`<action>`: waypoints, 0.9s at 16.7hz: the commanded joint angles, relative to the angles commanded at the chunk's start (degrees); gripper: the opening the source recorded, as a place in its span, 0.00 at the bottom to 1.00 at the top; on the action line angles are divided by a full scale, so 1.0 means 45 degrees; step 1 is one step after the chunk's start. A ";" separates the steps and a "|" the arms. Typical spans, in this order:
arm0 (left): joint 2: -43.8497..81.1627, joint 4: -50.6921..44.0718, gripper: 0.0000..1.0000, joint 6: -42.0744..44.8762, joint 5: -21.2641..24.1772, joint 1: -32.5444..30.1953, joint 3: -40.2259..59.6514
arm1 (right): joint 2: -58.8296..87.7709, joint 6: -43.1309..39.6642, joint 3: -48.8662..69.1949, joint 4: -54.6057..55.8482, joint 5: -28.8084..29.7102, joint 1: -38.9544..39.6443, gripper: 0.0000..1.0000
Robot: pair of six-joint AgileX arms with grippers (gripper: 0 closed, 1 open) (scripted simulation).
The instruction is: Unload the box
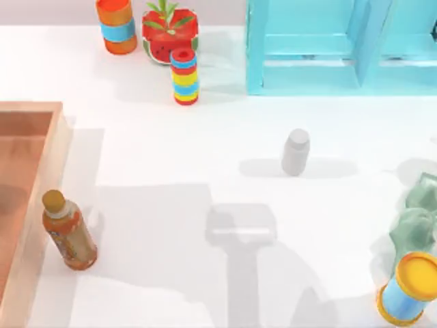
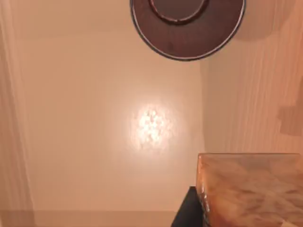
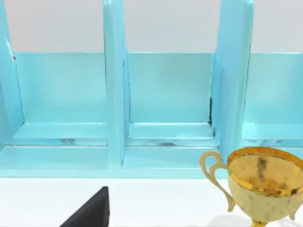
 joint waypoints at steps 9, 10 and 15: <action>0.5275 0.1535 0.00 -0.7603 0.0150 -0.7691 0.3814 | 0.0000 0.0000 0.0000 0.0000 0.0000 0.0000 1.00; 0.5606 0.1679 0.00 -0.7976 0.0155 -0.8066 0.3991 | 0.0000 0.0000 0.0000 0.0000 0.0000 0.0000 1.00; 0.5903 0.1838 0.00 -0.8329 0.0158 -0.8422 0.4146 | 0.0000 0.0000 0.0000 0.0000 0.0000 0.0000 1.00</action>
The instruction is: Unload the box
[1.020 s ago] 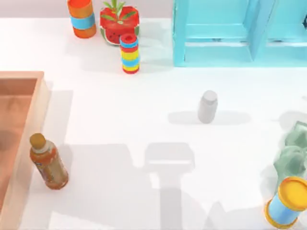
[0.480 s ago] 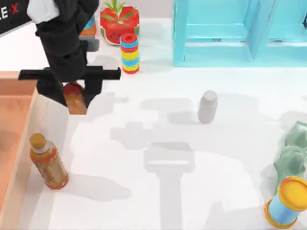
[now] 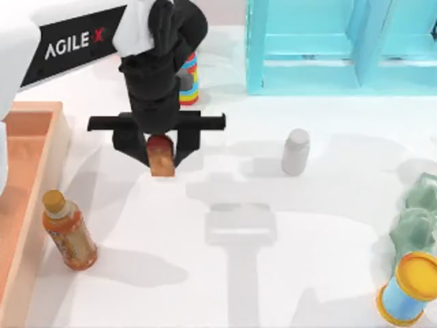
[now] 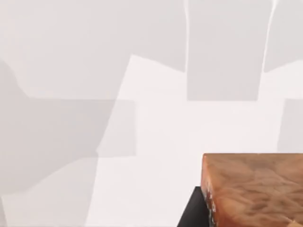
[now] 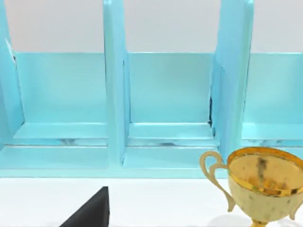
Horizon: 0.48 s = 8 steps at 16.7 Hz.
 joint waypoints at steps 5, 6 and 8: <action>0.0169 0.0755 0.00 0.0030 0.0005 0.0037 -0.0575 | 0.0000 0.0000 0.0000 0.0000 0.0000 0.0000 1.00; 0.0271 0.1092 0.00 0.0030 0.0003 0.0035 -0.0801 | 0.0000 0.0000 0.0000 0.0000 0.0000 0.0000 1.00; 0.0481 0.1699 0.00 0.0028 0.0004 0.0025 -0.1200 | 0.0000 0.0000 0.0000 0.0000 0.0000 0.0000 1.00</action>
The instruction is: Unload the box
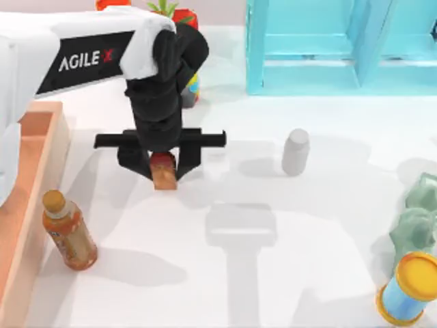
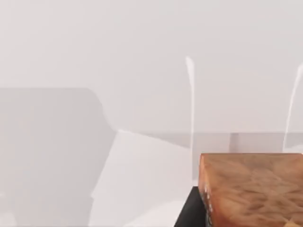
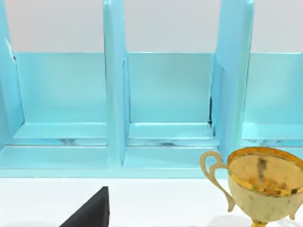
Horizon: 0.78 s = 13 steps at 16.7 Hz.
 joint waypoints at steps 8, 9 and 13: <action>0.0107 0.0267 0.23 -0.0003 0.0002 -0.0007 -0.0178 | 0.0000 0.0000 0.0000 0.0000 0.0000 0.0000 1.00; 0.0107 0.0267 0.30 -0.0003 0.0002 -0.0007 -0.0178 | 0.0000 0.0000 0.0000 0.0000 0.0000 0.0000 1.00; 0.0107 0.0267 0.60 -0.0003 0.0002 -0.0007 -0.0178 | 0.0000 0.0000 0.0000 0.0000 0.0000 0.0000 1.00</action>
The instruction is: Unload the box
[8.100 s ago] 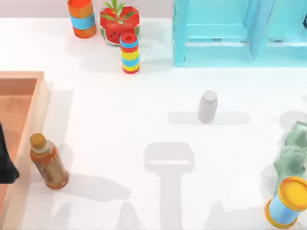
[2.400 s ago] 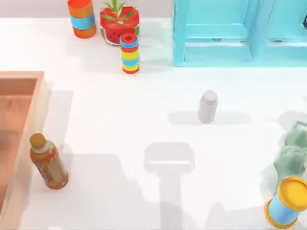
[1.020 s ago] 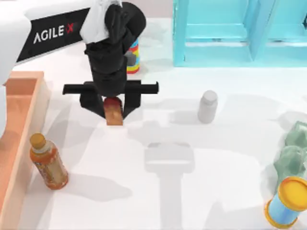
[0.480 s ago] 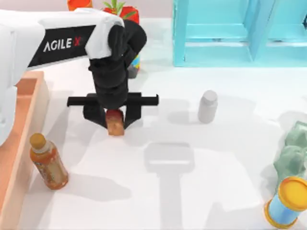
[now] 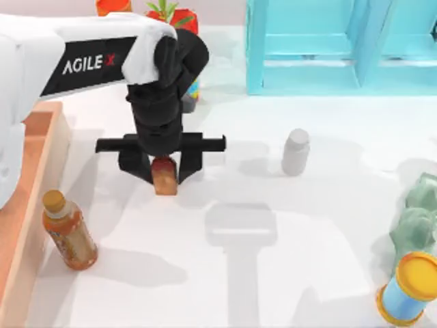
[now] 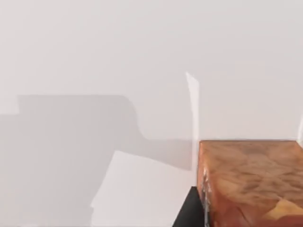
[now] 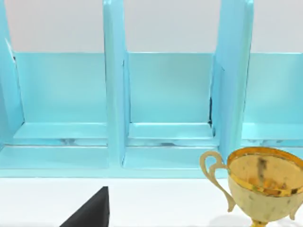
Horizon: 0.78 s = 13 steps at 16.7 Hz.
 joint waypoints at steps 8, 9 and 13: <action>0.0000 0.0000 1.00 0.0000 0.0000 0.0000 0.0000 | 0.0000 0.0000 0.0000 0.0000 0.0000 0.0000 1.00; 0.0000 0.0000 1.00 0.0000 0.0000 0.0000 0.0000 | 0.0000 0.0000 0.0000 0.0000 0.0000 0.0000 1.00; 0.0000 0.0000 1.00 0.0000 0.0000 0.0000 0.0000 | 0.0000 0.0000 0.0000 0.0000 0.0000 0.0000 1.00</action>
